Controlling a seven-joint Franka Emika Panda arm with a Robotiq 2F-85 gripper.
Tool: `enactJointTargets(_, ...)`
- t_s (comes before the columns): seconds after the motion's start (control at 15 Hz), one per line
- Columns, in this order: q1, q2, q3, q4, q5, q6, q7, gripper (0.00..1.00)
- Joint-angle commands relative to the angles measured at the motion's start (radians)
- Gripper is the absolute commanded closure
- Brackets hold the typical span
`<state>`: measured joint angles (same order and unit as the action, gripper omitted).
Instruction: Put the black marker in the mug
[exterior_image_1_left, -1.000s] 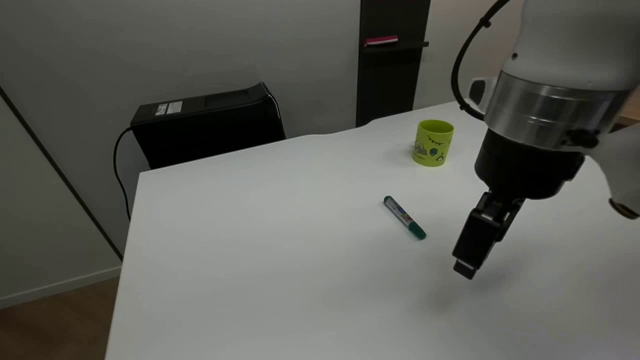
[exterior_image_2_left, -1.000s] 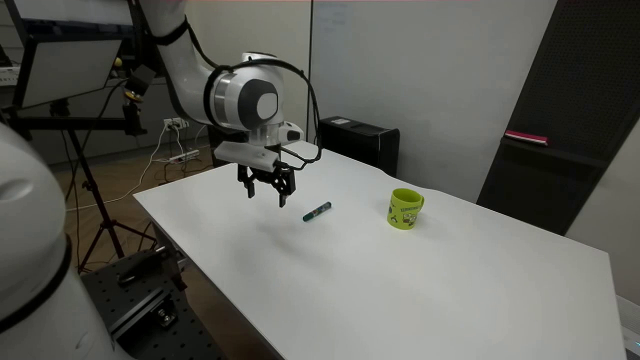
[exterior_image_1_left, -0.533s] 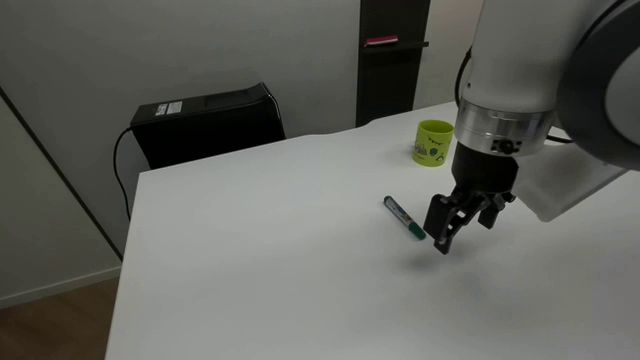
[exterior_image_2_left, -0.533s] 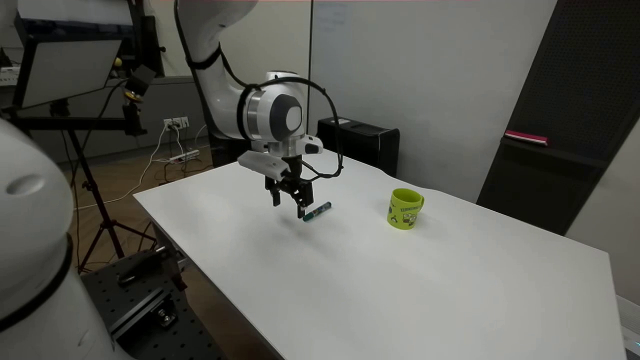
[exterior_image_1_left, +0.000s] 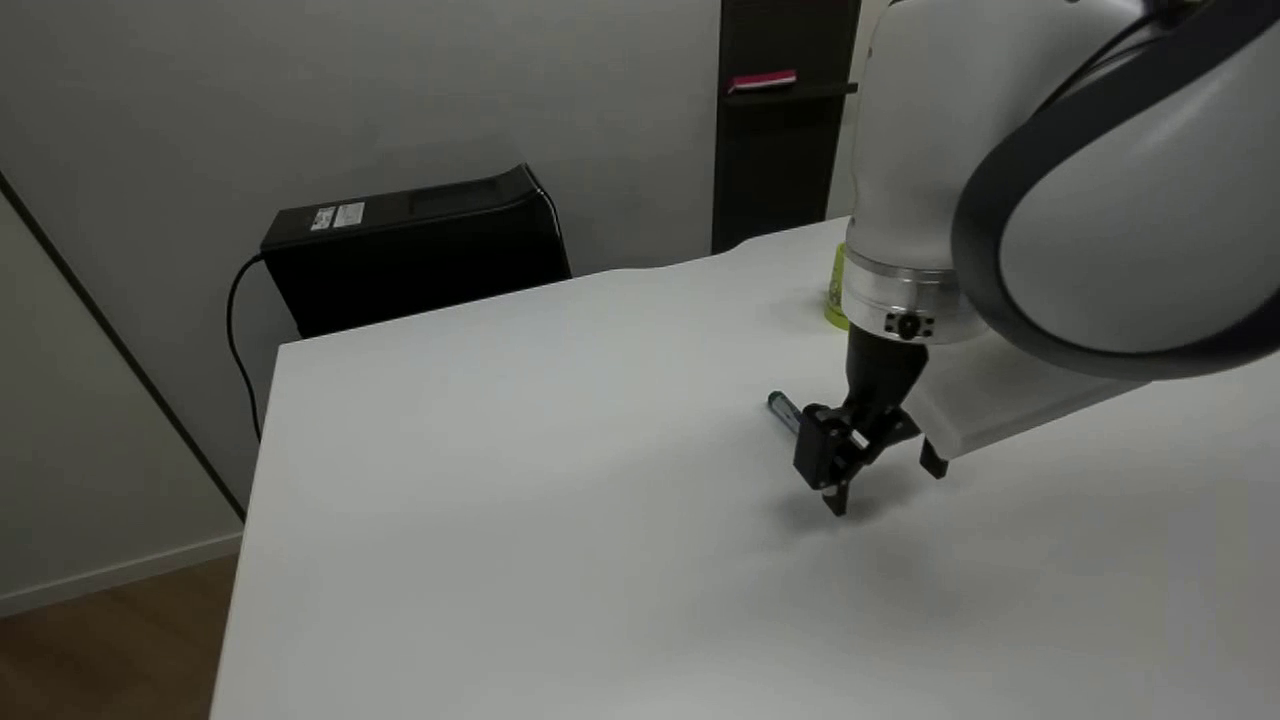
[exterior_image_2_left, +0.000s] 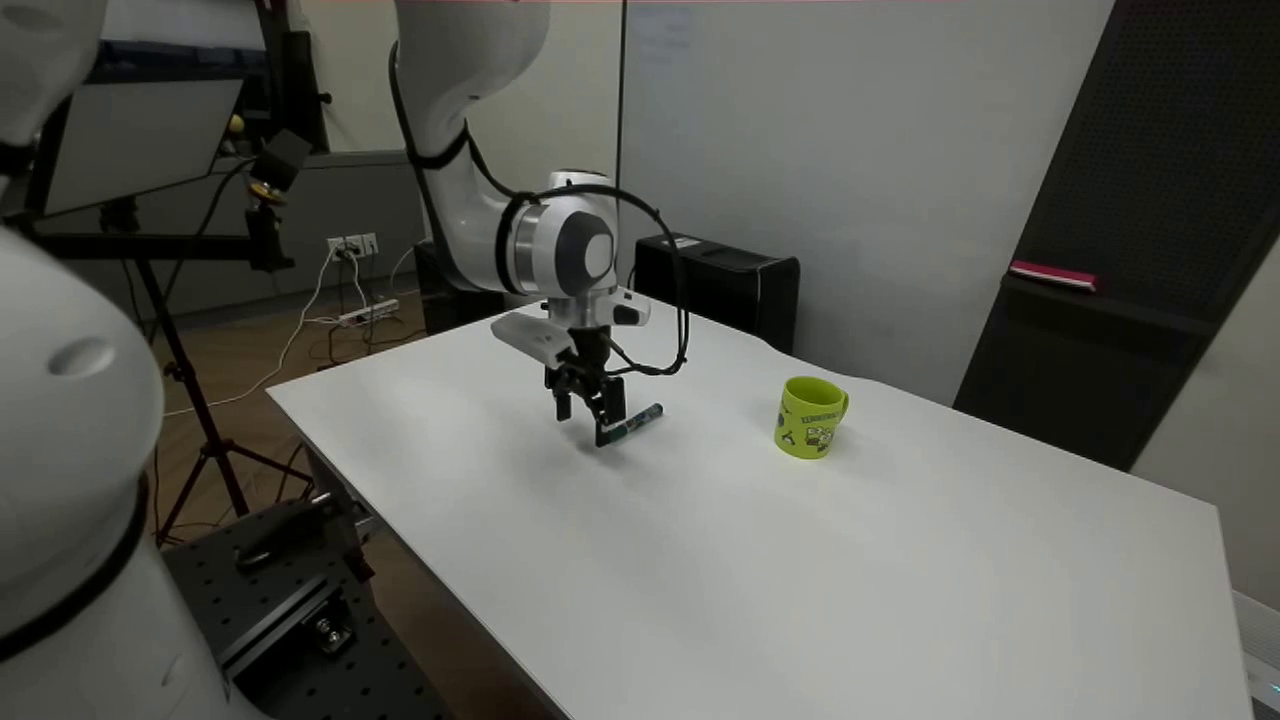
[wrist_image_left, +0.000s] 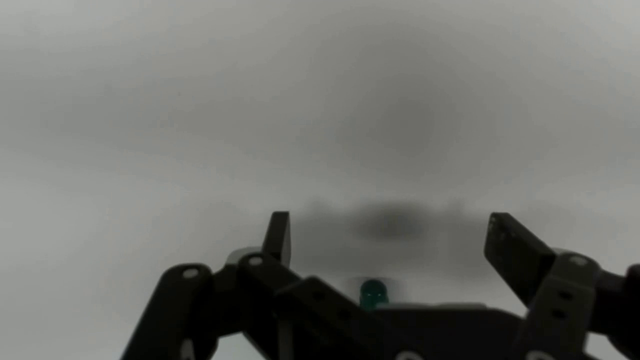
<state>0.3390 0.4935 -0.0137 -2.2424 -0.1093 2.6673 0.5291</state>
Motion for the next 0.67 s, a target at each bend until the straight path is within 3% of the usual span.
enactJointTargets(0.0,0.045,0.062,-0.034,0.091,0.004,-0.031,0.062,0.00)
enactJointTargets(0.6,0.059,0.147,-0.084,0.193,0.005,-0.029,0.059,0.00)
